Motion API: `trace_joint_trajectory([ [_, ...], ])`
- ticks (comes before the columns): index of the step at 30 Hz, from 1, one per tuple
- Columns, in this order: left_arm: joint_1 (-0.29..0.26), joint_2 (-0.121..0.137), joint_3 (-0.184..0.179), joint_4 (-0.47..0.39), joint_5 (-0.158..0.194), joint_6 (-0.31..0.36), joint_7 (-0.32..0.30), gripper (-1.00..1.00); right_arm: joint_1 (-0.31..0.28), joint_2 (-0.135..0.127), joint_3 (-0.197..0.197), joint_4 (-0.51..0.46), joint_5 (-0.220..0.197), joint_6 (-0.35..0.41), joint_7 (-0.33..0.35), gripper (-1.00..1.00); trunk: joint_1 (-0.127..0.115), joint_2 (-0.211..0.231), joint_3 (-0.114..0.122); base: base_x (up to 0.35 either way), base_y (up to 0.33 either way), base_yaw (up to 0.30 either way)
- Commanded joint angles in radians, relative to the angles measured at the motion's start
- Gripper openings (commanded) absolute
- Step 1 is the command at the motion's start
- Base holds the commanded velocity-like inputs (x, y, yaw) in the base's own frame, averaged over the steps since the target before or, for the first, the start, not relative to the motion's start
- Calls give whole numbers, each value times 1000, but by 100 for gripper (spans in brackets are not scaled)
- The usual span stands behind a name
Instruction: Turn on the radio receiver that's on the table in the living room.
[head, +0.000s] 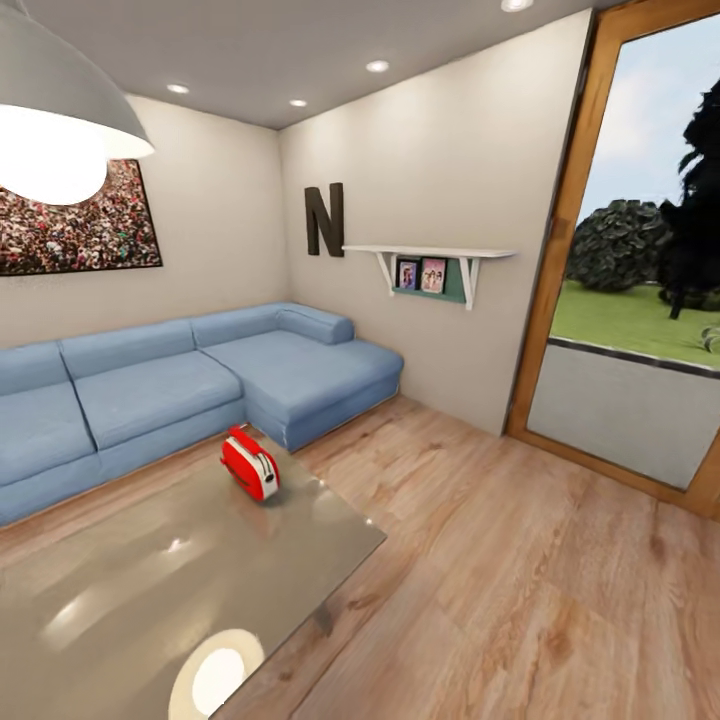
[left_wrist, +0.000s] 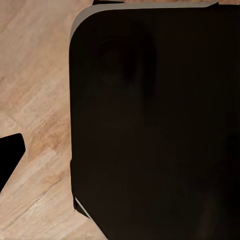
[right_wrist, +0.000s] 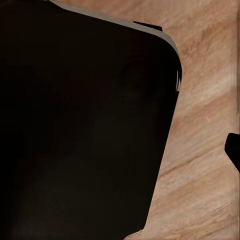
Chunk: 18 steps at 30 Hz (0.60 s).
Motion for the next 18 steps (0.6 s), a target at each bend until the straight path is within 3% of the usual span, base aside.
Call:
trace_joint_trajectory([
  [1, 0, 0, 0, 0, 0, 0, 0, 100, 0, 0, 1, 0, 0, 0, 0, 100, 0, 0, 0, 314, 0, 200],
  [8, 0, -1, 0, 0, 0, -1, 0, 100, 0, 0, 1, 0, 0, 0, -1, 100, 0, 0, 0, 229, 0, 260],
  [18, 0, -1, 0, 0, 0, -2, 0, 100, 0, 0, 2, 0, 4, 0, -1, 100, 0, 0, -1, 25, 0, 270],
])
